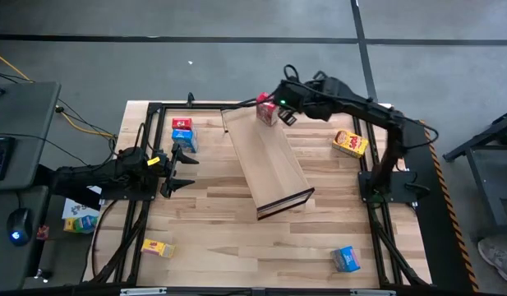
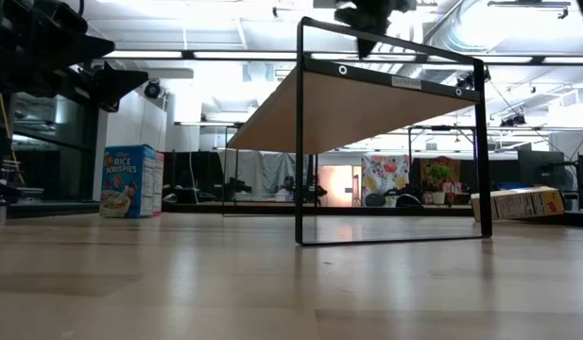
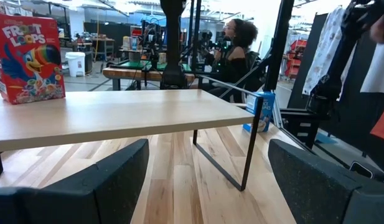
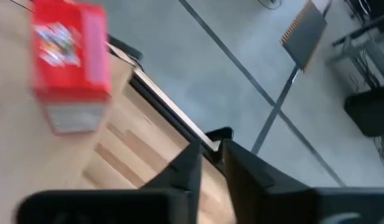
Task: Stack cereal on shelf
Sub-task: Put the right red cereal box on the shelf
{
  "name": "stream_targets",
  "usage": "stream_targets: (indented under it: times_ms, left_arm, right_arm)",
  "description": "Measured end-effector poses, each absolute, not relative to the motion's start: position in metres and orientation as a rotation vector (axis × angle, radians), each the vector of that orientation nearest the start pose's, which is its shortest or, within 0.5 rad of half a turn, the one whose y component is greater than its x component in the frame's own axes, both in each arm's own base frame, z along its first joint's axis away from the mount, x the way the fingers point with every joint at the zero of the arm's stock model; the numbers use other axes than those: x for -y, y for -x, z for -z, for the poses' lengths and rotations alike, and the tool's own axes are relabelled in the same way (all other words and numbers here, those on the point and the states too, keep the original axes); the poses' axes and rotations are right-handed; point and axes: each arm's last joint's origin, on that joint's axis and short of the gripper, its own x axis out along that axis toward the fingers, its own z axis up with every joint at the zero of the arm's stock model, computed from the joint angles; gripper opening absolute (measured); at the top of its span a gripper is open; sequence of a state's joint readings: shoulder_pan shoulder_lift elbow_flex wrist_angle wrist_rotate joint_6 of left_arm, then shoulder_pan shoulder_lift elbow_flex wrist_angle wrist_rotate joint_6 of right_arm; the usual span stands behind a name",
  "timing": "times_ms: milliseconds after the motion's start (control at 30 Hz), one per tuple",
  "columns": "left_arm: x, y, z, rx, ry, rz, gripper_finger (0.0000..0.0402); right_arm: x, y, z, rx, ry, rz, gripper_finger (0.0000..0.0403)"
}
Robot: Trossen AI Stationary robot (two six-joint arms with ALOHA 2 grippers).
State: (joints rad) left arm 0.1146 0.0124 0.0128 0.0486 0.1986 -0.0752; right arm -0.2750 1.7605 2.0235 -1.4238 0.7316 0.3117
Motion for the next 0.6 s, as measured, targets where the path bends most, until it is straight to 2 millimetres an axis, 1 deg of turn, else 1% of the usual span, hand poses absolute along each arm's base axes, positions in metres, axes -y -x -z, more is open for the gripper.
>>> stream_targets:
  times_ms: [67, 100, 200, 333, 433, 500, 600]
  left_arm:
    - [-0.005, -0.097, -0.172, 0.045, 0.067, 0.086, 0.0322]
    - [-0.005, -0.097, -0.172, 0.045, 0.068, 0.086, 0.0322]
    - [-0.005, -0.097, -0.172, 0.045, 0.067, 0.086, 0.0322]
    - [-0.005, -0.097, -0.172, 0.045, 0.068, 0.086, 0.0322]
    - [-0.005, -0.097, -0.172, 0.045, 0.068, 0.086, 0.0322]
    - [-0.005, -0.097, -0.172, 0.045, 0.068, 0.086, 0.0322]
    - [-0.005, -0.097, -0.172, 0.045, 0.068, 0.086, 0.0322]
  right_arm:
    - [0.111, -0.298, -0.386, -1.0, 0.002, 1.063, 0.0016]
    - [0.113, -0.292, -0.377, -0.984, -0.009, 1.054, 0.0008]
    - [0.117, -0.276, -0.346, -0.859, -0.068, 0.954, 0.0011]
    - [0.124, -0.259, -0.309, -0.565, -0.166, 0.767, 0.0002]
    - [0.127, -0.25, -0.289, -0.386, -0.193, 0.707, 0.0003]
    - [0.13, -0.247, -0.279, -0.327, -0.199, 0.695, 0.0001]
    - [0.133, -0.248, -0.265, -0.287, -0.216, 0.675, 0.0001]
